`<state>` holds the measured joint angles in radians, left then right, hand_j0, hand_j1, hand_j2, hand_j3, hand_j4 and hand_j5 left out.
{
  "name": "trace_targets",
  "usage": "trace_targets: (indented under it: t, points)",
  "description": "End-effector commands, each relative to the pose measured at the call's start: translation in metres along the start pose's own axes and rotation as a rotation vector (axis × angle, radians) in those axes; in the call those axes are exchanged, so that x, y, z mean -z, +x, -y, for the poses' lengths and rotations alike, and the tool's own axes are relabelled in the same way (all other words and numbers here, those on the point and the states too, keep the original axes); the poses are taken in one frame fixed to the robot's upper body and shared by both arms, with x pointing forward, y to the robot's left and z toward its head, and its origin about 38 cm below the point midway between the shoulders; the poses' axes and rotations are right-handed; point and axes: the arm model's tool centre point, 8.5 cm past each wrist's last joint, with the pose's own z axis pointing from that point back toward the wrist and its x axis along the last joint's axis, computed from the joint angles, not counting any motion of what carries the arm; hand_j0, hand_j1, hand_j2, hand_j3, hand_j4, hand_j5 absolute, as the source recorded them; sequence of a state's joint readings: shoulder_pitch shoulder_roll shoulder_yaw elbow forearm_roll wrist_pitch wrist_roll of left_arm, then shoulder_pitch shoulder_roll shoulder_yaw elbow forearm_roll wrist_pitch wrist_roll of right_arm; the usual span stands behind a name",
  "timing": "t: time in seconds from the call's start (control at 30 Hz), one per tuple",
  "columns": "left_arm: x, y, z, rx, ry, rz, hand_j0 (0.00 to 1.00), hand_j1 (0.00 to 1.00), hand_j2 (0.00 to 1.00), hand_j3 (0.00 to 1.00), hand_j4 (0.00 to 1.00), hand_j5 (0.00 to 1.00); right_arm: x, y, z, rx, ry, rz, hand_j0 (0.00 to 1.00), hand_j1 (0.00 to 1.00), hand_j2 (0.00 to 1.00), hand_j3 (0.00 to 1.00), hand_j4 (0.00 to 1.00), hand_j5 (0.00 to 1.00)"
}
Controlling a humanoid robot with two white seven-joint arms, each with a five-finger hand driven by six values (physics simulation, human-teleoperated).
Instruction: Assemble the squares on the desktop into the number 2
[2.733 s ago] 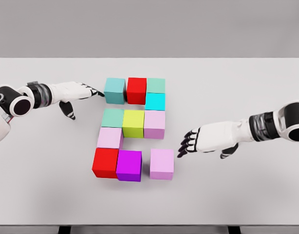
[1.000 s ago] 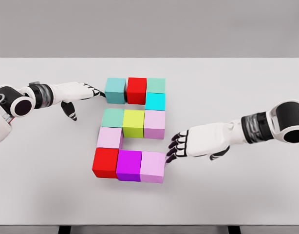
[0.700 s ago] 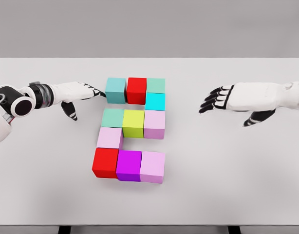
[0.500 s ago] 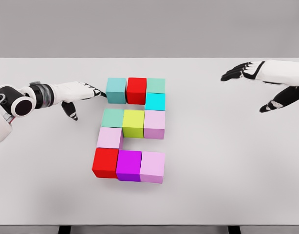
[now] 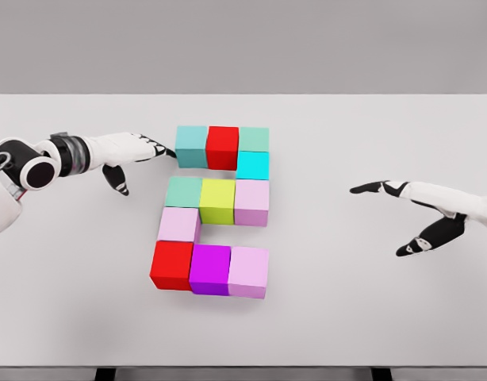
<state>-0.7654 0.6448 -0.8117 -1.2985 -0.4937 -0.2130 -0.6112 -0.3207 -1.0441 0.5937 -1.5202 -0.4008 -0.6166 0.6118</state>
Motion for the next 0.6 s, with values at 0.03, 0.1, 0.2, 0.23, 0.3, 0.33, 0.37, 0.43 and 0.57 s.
trace_targets:
  t: [0.03, 0.1, 0.2, 0.23, 0.3, 0.33, 0.37, 0.43, 0.57]
  points:
    - [0.000, 0.000, 0.000, -0.002, 0.001, 0.000, 1.00, 1.00, 1.00, 1.00, 1.00, 1.00, -0.016, 0.013, 0.041, -0.054, -0.207, 0.044, 1.00, 1.00, 1.00, 1.00, 1.00, 1.00]
    - [0.000, -0.001, 0.000, -0.001, 0.000, -0.001, 1.00, 1.00, 1.00, 1.00, 1.00, 1.00, -0.028, 0.016, 0.048, -0.082, -0.197, 0.012, 1.00, 1.00, 1.00, 1.00, 1.00, 1.00]
    - [-0.004, -0.005, 0.000, -0.008, 0.002, -0.009, 1.00, 1.00, 1.00, 1.00, 1.00, 1.00, -0.039, 0.027, 0.056, -0.122, -0.165, -0.012, 1.00, 1.00, 1.00, 1.00, 1.00, 1.00]
    - [-0.007, -0.009, 0.000, -0.013, 0.005, -0.015, 1.00, 1.00, 1.00, 1.00, 1.00, 1.00, -0.037, 0.033, 0.051, -0.131, -0.132, -0.004, 1.00, 1.00, 1.00, 1.00, 1.00, 1.00]
    - [-0.025, -0.021, 0.002, 0.009, 0.000, -0.010, 1.00, 1.00, 1.00, 1.00, 1.00, 1.00, -0.037, 0.027, 0.036, -0.113, -0.098, -0.024, 1.00, 1.00, 1.00, 1.00, 1.00, 1.00]
    - [-0.038, -0.027, -0.001, 0.016, 0.020, 0.033, 1.00, 1.00, 1.00, 1.00, 1.00, 1.00, -0.036, 0.030, 0.038, -0.123, -0.100, -0.018, 1.00, 1.00, 1.00, 1.00, 1.00, 1.00]
    - [-0.058, -0.030, -0.014, 0.040, 0.081, 0.115, 1.00, 1.00, 1.00, 1.00, 1.00, 1.00, -0.033, 0.034, 0.039, -0.131, -0.096, -0.005, 1.00, 1.00, 1.00, 1.00, 1.00, 1.00]
    - [-0.102, -0.041, -0.034, 0.017, 0.210, 0.238, 1.00, 1.00, 1.00, 1.00, 1.00, 1.00, -0.030, 0.034, 0.037, -0.138, -0.093, -0.001, 1.00, 1.00, 1.00, 1.00, 1.00, 1.00]
    - [-0.146, -0.068, -0.010, -0.271, 0.298, 0.304, 1.00, 1.00, 1.00, 1.00, 1.00, 1.00, -0.030, 0.031, 0.036, -0.153, -0.082, -0.018, 1.00, 1.00, 1.00, 1.00, 1.00, 1.00]
